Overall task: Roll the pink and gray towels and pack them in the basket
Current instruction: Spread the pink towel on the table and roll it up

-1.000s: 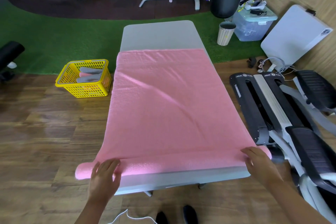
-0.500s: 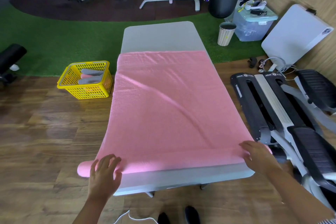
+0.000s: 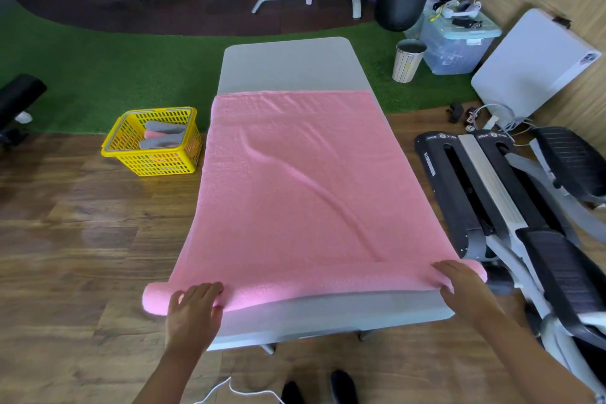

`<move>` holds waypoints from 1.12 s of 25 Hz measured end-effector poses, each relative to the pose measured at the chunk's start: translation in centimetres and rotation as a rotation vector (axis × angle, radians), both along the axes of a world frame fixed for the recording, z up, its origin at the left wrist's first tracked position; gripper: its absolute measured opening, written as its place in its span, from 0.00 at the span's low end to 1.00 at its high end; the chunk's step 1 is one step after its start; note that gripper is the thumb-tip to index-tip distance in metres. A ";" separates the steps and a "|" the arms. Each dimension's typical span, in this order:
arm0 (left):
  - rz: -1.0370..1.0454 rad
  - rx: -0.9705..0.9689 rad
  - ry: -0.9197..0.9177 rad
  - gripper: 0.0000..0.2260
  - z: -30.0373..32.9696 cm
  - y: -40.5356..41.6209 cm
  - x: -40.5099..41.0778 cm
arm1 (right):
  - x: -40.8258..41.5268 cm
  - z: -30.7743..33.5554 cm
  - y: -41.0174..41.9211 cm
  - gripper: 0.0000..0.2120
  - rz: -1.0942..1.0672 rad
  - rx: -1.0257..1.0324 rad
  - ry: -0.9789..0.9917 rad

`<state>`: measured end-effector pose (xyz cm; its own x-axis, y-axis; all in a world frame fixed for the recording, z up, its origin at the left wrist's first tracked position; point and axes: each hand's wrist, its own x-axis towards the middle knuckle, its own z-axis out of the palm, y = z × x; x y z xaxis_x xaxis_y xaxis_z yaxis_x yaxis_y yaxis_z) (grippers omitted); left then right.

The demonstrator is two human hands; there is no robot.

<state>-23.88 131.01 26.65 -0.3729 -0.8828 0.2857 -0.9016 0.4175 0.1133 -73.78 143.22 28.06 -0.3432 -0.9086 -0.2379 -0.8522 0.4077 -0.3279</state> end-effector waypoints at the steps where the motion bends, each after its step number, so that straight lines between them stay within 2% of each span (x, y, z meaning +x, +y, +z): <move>1: -0.010 -0.022 -0.014 0.16 0.2 0.0 0.2 | 0.0 0.0 -0.1 0.21 -0.001 0.005 0.002; 6: 0.051 -0.073 0.001 0.16 -0.3 0.5 0.4 | 0.4 0.3 -0.7 0.17 -0.010 -0.052 0.054; 9: 0.046 -0.077 0.023 0.17 -1.1 1.1 0.6 | 0.6 1.9 -2.0 0.16 0.013 0.089 0.160; 11: 0.022 -0.077 0.033 0.19 -1.2 1.1 0.9 | 0.6 2.3 -2.4 0.16 0.013 0.130 0.135; 14: 0.024 -0.026 0.004 0.19 -1.0 0.8 0.6 | 0.7 1.4 -1.7 0.17 0.070 -0.007 0.075; 18: 0.015 0.095 -0.023 0.26 0.0 0.2 0.5 | 0.5 0.0 -0.5 0.17 0.086 0.026 0.107; 23: 0.013 0.097 -0.002 0.15 -0.2 -1.7 1.2 | 1.1 0.7 -1.2 0.17 0.049 -0.001 0.090; 24: 0.025 0.088 0.014 0.15 -0.5 -1.8 1.2 | 1.3 0.8 -1.3 0.18 0.057 -0.025 0.099; 26: 0.051 0.078 0.032 0.21 -0.9 -1.1 0.8 | 1.5 0.6 -0.9 0.18 0.051 -0.075 0.105; 28: 0.052 0.082 0.039 0.20 -0.9 -0.6 0.3 | 1.6 -0.1 -0.1 0.17 0.010 -0.144 0.083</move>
